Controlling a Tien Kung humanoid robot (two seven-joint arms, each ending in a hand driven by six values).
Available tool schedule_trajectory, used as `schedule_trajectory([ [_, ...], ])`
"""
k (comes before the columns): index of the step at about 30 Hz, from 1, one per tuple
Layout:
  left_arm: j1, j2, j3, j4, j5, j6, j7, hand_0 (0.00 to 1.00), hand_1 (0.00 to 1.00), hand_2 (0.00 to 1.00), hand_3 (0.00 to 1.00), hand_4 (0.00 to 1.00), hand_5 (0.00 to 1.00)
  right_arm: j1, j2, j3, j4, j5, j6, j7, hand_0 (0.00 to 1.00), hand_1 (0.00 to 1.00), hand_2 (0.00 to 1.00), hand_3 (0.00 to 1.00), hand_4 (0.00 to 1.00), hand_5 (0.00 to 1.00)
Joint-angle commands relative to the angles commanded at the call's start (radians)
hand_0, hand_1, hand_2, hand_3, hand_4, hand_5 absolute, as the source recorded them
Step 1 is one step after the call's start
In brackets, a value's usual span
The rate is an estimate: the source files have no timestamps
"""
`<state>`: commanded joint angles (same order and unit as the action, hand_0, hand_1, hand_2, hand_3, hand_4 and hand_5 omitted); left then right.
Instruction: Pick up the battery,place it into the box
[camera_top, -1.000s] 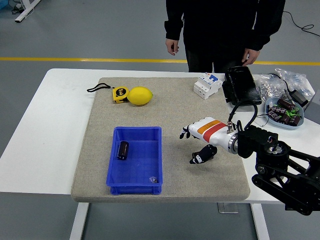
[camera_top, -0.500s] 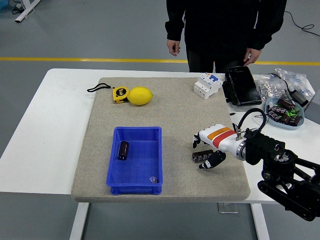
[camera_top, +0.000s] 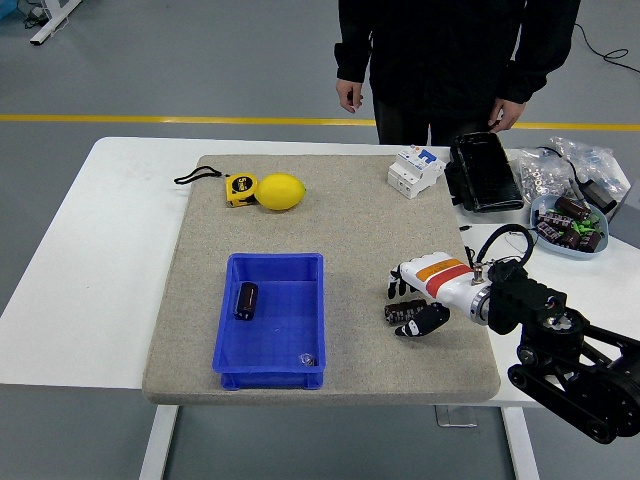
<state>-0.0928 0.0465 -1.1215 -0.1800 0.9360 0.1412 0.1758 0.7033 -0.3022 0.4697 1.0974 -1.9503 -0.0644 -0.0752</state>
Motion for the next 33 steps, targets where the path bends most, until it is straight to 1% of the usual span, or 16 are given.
schedule_trajectory([
  [5,-0.003,-0.002,0.003,0.000,-0.006,0.001,-0.002,0.755,0.707,0.730,0.624,0.697,0.609,0.000,0.011,-0.001,-0.025,0.003,-0.017,0.006,0.344,0.430,0.476,0.524,0.907,0.231],
  [6,-0.003,-0.002,0.003,0.000,-0.007,0.001,-0.002,0.754,0.707,0.731,0.623,0.696,0.609,0.001,0.016,-0.001,-0.033,0.004,-0.025,0.010,0.289,0.400,0.450,0.496,0.883,0.214],
  [9,-0.003,-0.003,0.003,0.000,-0.008,0.002,-0.002,0.754,0.707,0.731,0.623,0.696,0.609,0.003,0.024,-0.004,-0.044,0.001,-0.036,0.016,0.289,0.400,0.450,0.496,0.883,0.214],
  [11,-0.003,-0.003,0.006,0.000,-0.012,0.002,-0.002,0.754,0.707,0.731,0.623,0.696,0.609,0.003,0.031,-0.007,-0.050,0.001,-0.038,0.017,0.289,0.400,0.450,0.496,0.883,0.214],
  [12,-0.003,-0.003,0.006,0.000,-0.012,0.002,-0.002,0.753,0.707,0.732,0.625,0.698,0.609,0.002,0.033,-0.007,-0.051,0.000,-0.038,0.017,0.268,0.385,0.439,0.479,0.865,0.201],
  [17,-0.003,-0.004,0.007,0.000,-0.014,0.002,-0.002,0.753,0.707,0.732,0.625,0.698,0.609,0.000,0.039,-0.013,-0.057,-0.001,-0.043,0.018,0.268,0.385,0.439,0.479,0.865,0.201],
  [18,-0.003,-0.004,0.007,0.000,-0.014,0.002,-0.002,0.753,0.707,0.733,0.624,0.697,0.608,0.000,0.040,-0.014,-0.059,-0.002,-0.046,0.017,0.231,0.373,0.423,0.470,0.846,0.187],
  [23,-0.004,-0.004,0.008,0.000,-0.015,0.002,-0.002,0.753,0.707,0.733,0.624,0.697,0.608,0.000,0.042,-0.016,-0.066,-0.001,-0.057,0.015,0.231,0.373,0.423,0.470,0.846,0.187],
  [24,-0.004,-0.004,0.009,0.000,-0.017,0.002,-0.002,0.753,0.707,0.733,0.627,0.698,0.610,-0.001,0.042,-0.016,-0.068,-0.001,-0.058,0.015,0.187,0.359,0.413,0.480,0.902,0.142],
  [29,-0.006,-0.004,0.013,0.000,-0.021,0.002,-0.003,0.753,0.707,0.733,0.627,0.698,0.610,-0.003,0.044,-0.018,-0.080,0.002,-0.062,0.015,0.187,0.359,0.413,0.480,0.902,0.142],
  [30,-0.006,-0.004,0.014,0.000,-0.022,0.002,-0.003,0.754,0.707,0.733,0.624,0.698,0.610,-0.003,0.044,-0.018,-0.082,0.003,-0.063,0.015,0.171,0.346,0.402,0.468,0.920,0.115],
  [33,-0.006,-0.004,0.016,0.000,-0.025,0.002,-0.003,0.754,0.707,0.733,0.624,0.698,0.610,-0.006,0.047,-0.019,-0.090,0.006,-0.070,0.016,0.171,0.346,0.402,0.468,0.920,0.115],
])
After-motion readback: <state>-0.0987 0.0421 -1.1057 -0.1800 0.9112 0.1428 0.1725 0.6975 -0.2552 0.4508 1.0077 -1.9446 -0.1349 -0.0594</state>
